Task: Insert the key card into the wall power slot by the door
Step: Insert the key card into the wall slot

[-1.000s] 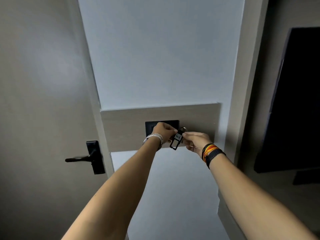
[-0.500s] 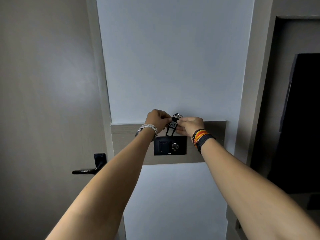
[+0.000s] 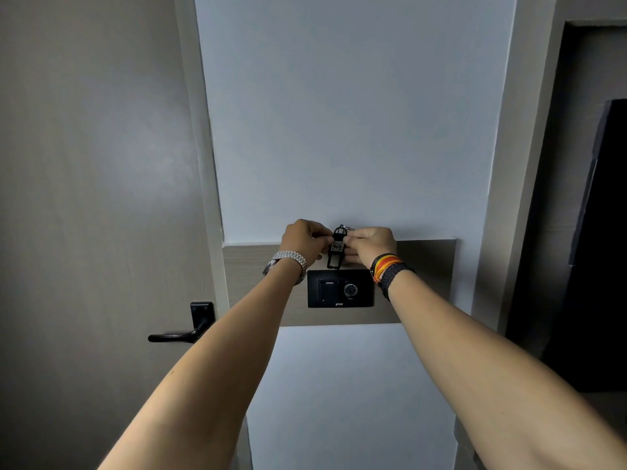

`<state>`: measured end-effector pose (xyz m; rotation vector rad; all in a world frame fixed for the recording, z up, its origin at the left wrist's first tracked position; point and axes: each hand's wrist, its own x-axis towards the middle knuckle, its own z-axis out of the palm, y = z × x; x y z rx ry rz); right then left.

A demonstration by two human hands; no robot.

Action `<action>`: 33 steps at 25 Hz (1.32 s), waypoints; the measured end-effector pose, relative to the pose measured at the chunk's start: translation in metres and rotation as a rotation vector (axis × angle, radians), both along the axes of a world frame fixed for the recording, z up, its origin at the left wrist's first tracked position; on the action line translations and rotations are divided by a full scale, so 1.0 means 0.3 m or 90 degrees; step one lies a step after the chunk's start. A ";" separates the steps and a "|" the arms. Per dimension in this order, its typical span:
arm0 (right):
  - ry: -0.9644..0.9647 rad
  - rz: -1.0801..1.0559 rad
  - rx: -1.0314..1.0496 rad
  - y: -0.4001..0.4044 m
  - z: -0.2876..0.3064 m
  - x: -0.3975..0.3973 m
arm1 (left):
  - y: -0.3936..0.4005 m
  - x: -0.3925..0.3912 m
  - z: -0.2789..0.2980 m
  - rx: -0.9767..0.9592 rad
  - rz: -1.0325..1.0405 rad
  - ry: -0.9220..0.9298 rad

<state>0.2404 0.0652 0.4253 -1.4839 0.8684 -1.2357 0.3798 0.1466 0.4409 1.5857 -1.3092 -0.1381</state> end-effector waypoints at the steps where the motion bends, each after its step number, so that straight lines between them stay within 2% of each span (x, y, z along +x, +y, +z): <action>1: 0.006 0.000 -0.005 0.000 -0.004 0.005 | -0.002 0.005 -0.006 -0.002 0.002 0.003; 20: 0.078 0.021 -0.015 -0.001 -0.114 0.046 | -0.005 0.055 -0.142 0.029 0.002 0.054; 26: 0.155 -0.005 -0.050 0.002 -0.135 0.047 | -0.005 0.060 -0.180 0.058 0.015 0.033; 33: 0.154 -0.006 -0.044 0.006 -0.161 0.056 | 0.002 0.071 -0.200 0.046 0.021 0.030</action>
